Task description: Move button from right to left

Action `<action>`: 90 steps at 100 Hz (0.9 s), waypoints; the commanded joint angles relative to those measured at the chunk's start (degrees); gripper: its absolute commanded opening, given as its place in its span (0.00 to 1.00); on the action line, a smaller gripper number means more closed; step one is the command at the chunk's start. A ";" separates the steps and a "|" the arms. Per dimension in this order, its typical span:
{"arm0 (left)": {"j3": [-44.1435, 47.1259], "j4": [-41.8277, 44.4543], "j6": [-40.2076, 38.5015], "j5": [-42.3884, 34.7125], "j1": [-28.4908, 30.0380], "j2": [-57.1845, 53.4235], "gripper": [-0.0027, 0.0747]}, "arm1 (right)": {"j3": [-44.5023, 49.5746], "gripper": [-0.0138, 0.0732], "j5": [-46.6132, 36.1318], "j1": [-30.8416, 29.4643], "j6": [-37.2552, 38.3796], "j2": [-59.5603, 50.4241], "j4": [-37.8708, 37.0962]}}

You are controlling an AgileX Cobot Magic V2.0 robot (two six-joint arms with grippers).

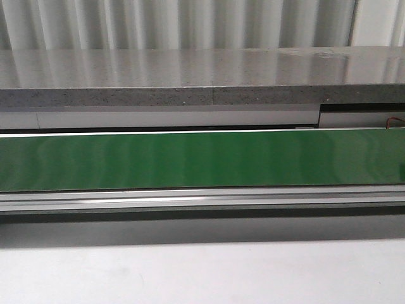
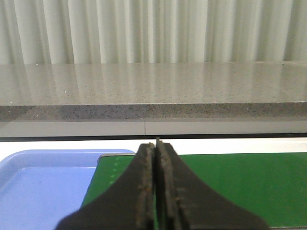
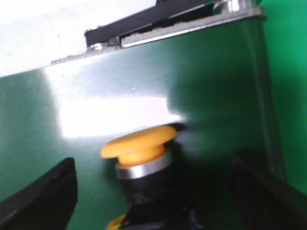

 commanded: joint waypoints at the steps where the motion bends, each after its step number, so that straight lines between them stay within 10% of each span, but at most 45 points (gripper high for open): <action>1: 1.47 -0.41 -0.73 -4.68 -0.55 -1.83 0.01 | -1.34 0.91 -2.82 0.01 -0.70 -3.69 1.42; 90: 1.47 -0.41 -0.73 -4.68 -0.55 -1.83 0.01 | 18.46 0.91 -9.02 0.03 -7.94 -48.51 1.36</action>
